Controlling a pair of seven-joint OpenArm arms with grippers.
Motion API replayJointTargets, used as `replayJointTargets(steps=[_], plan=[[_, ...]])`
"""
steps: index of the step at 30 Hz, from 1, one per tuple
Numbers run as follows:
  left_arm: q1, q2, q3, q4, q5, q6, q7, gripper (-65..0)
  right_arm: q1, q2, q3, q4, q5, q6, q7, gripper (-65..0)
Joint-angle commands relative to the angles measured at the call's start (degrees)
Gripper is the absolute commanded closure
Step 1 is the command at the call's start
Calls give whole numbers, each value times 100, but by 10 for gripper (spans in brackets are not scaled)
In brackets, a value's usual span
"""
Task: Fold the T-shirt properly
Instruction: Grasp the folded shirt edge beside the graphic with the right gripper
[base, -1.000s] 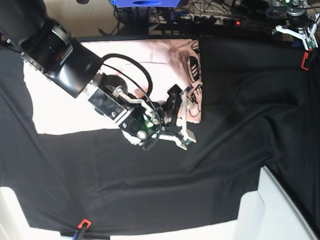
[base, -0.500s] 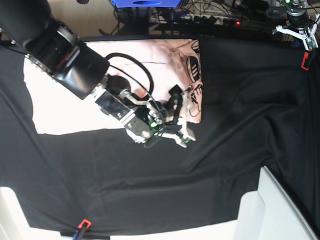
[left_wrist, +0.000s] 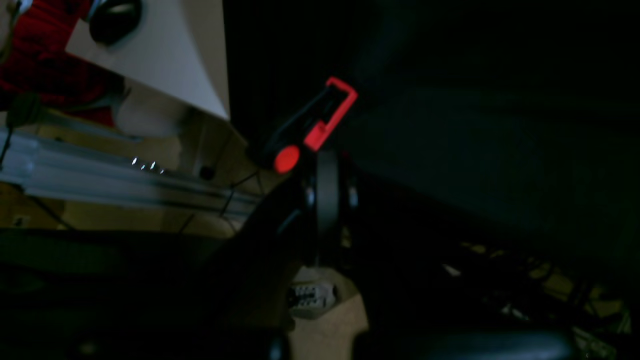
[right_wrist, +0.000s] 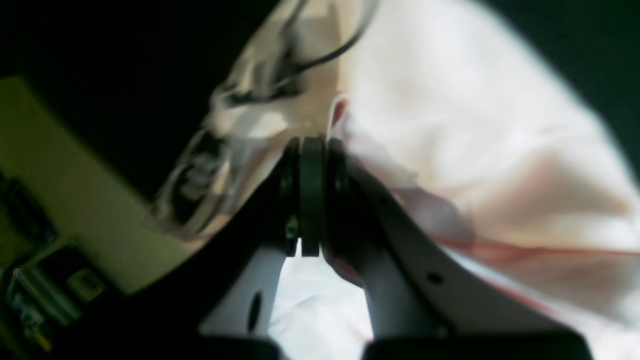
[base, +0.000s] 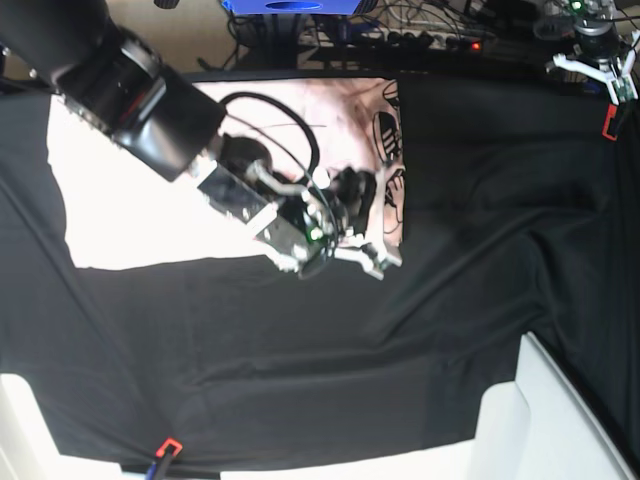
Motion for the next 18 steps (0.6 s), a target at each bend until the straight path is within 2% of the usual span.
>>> replayJointTargets(steps=[1,5,7,13,18], plan=[[44,-60,-35,-10,10,62,-113,0,72,0,38,250,80,46,-70,0],[-61,-69,-44,-185,18,62,-122,0,-341,88,460,804,53,37,-413,-1],[-79,-69,-44,-282,18,62,-131,0,-569,255,724,1059,45,37,-553,-1],[-167,-69,-44,-291,18,62,-131,0,-1062,739,1208,1683,53,37,-615,-1],[-246,-69,-27,-291,18,62,-104,0,-1405,976,1445,1991,62,37,-615,-1]])
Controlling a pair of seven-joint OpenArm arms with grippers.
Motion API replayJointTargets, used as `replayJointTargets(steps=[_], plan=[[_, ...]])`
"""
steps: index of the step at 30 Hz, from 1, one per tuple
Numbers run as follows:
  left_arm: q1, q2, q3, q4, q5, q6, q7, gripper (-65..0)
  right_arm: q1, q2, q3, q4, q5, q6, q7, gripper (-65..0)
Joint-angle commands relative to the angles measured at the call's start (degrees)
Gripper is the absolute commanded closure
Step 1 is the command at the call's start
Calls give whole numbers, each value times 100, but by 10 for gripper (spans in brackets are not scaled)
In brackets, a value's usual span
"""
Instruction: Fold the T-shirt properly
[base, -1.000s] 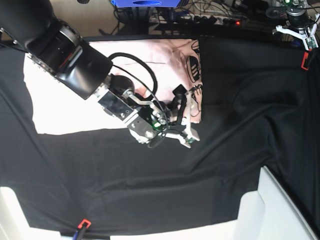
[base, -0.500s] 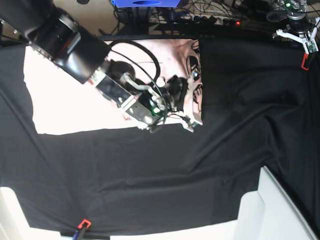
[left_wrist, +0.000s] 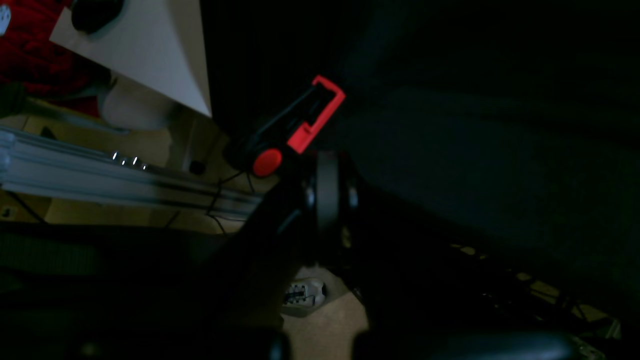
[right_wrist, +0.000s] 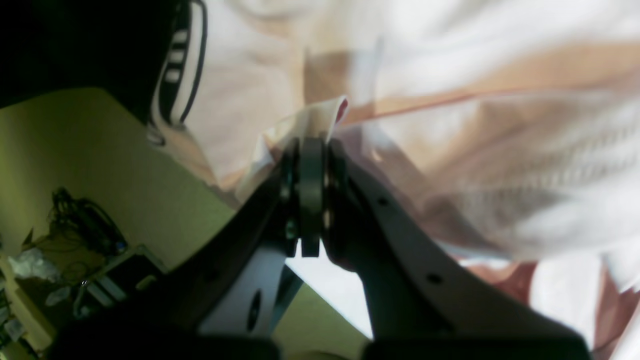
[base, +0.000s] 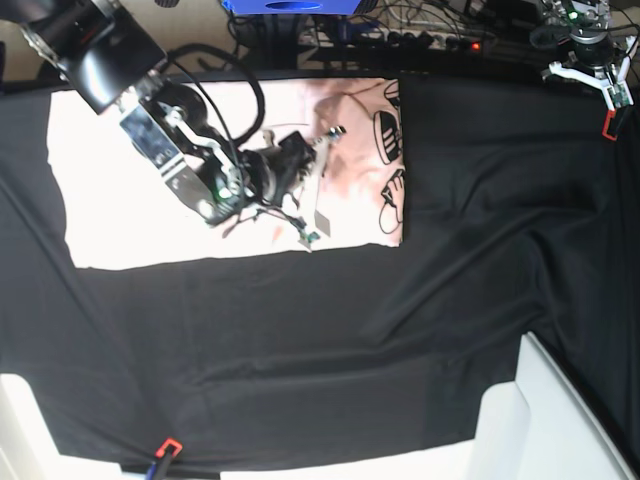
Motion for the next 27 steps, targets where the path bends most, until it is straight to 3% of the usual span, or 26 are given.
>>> replayJointTargets(steps=[1,17,19,25,27], plan=[[34,-58,-27,81,1,58,-87,0,3,15,84,197,77,13,30,-1],[34,-119,123,81,1,58,-87,0,-560,270,514,619,69,13,-225,-12],[34,-137,123,81,1,58,-78,0,-613,322,532,628,77,5,-278,-64],[34,-146,123,81,1,58,-78,0,-1061,340,1402,1340,86,-13,-612,-341],[34,-146,123,81,1,58,-96,0,-1219,322,1719,1718,77,-312,-840,-390]])
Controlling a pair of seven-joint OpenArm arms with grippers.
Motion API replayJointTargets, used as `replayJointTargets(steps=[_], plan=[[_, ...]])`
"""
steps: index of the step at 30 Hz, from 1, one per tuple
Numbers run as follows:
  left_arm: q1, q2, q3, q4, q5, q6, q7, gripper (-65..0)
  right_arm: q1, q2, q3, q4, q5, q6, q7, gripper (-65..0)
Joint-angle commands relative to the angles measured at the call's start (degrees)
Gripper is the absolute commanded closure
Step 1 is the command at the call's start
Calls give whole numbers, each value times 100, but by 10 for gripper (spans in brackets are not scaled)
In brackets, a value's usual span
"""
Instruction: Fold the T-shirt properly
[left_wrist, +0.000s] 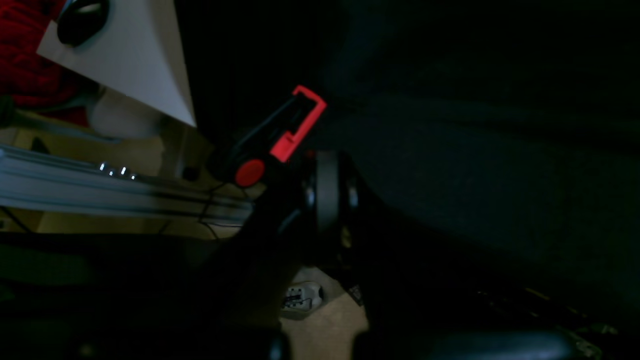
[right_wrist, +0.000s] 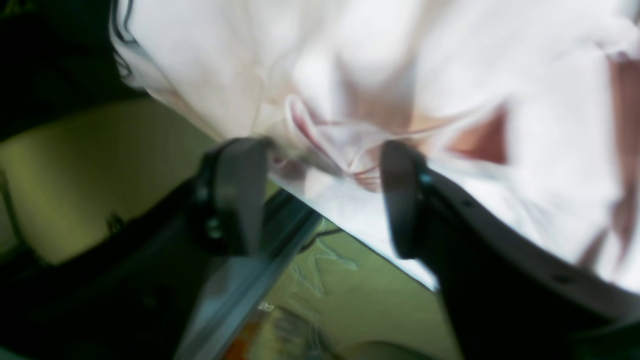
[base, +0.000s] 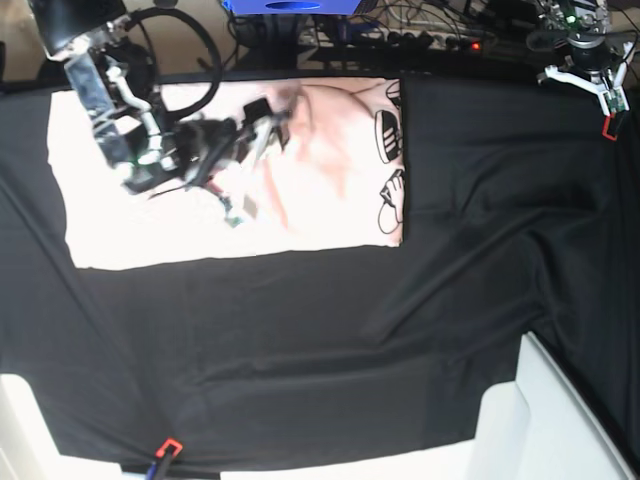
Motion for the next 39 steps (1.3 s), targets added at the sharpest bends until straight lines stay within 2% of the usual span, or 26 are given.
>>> replayJointTargets(steps=[1,3,5,9,12,16,19,22,26,27,30,33,36,39], plan=[[47,-78,-50,81,5,67,-128,0,-7,-21,115,265,108,-189,-47,-393],[38,-78,-50,90,5,67,-137,0,-121,-30,256,520,117,-734,-91,-393],[-6,-78,-50,90,5,67,-137,0,-226,-47,247,705,126,-1112,-74,-393],[-102,-78,-50,90,5,67,-111,0,-209,-232,-149,714,126,-1129,-3,-393],[-111,-60,47,116,5,40,-137,0,-200,-241,-659,661,126,-1129,559,-393],[-67,-122,654,125,5,-461,-137,0,-235,-241,-975,186,126,-1129,1025,-390],[-67,-113,838,90,5,-531,-137,0,-349,-241,-1344,37,126,-1165,1421,-342],[-85,-104,847,81,-21,-531,-137,0,-429,-232,-1423,19,117,-1182,1781,-338],[-85,-148,891,133,-30,-610,-146,-2,-429,-232,-1432,1,99,-1182,1878,-338],[-85,-157,988,142,-39,-724,-146,-2,-429,-205,-1423,1,99,-1182,1878,-338],[29,-219,1366,388,-109,-1445,-119,-2,-349,-82,-1335,1,99,-1182,1878,-338],[284,-157,1638,740,-777,-1648,-102,-2,-349,-30,-1072,1,99,-1182,1869,-338],[451,-350,2051,828,-1665,-1753,-102,-5,-402,-21,-738,10,99,-1182,1843,-338],[478,-676,2500,810,-2316,-1876,-93,-77,-429,-21,-430,10,99,-1173,1834,-338]])
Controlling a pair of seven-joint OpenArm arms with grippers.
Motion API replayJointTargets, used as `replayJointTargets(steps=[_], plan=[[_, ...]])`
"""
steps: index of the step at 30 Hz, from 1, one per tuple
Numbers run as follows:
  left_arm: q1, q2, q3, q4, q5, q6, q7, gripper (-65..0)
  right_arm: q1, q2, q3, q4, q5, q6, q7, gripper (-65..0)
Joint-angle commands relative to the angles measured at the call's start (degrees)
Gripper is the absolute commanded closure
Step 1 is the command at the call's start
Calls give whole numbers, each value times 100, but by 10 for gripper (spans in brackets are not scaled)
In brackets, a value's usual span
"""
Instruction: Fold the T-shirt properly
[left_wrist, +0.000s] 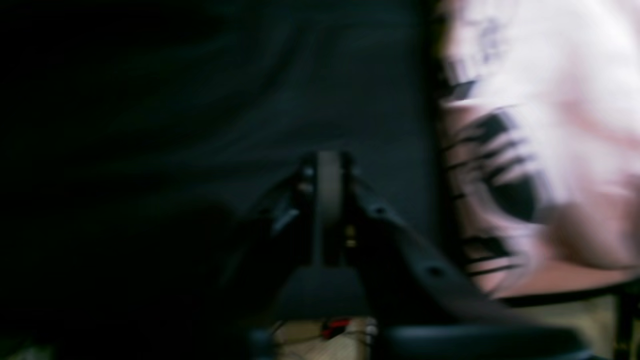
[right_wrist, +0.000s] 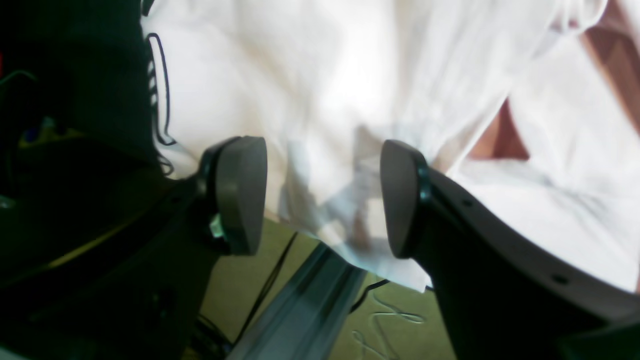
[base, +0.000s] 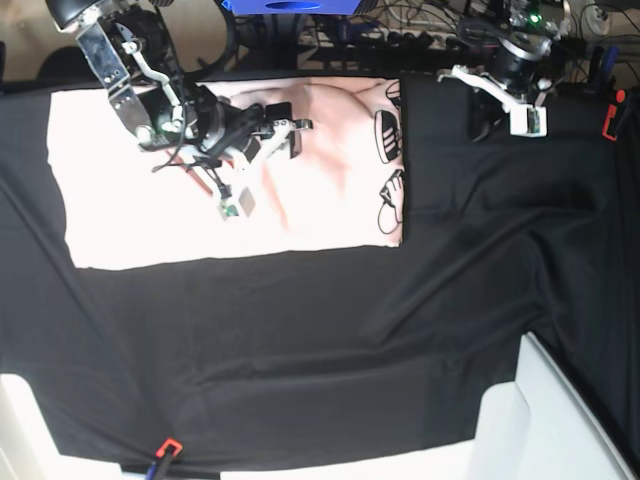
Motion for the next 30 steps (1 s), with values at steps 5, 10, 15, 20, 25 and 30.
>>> replayJointTargets(steps=[5,10,15,20,25,30], plan=[[74,-376,261,-109,-821,-5,-141,-309,52,175,132,98,47,51,81,-338],[12,-526,340,-144,-1163,-23,-141,-376,-27,175,150,98,38,60,107,-338],[-410,-561,736,-320,-1172,-102,-141,-380,-62,175,141,98,38,60,107,-338],[-498,-605,1079,-258,-1190,-427,-141,-380,-62,263,150,89,38,60,107,-338],[-489,-622,947,-364,-1163,-427,-185,-375,-247,553,633,168,73,68,521,-338],[-375,-596,296,-522,-1155,-427,-185,-373,-554,605,2181,256,495,1062,802,-418]])
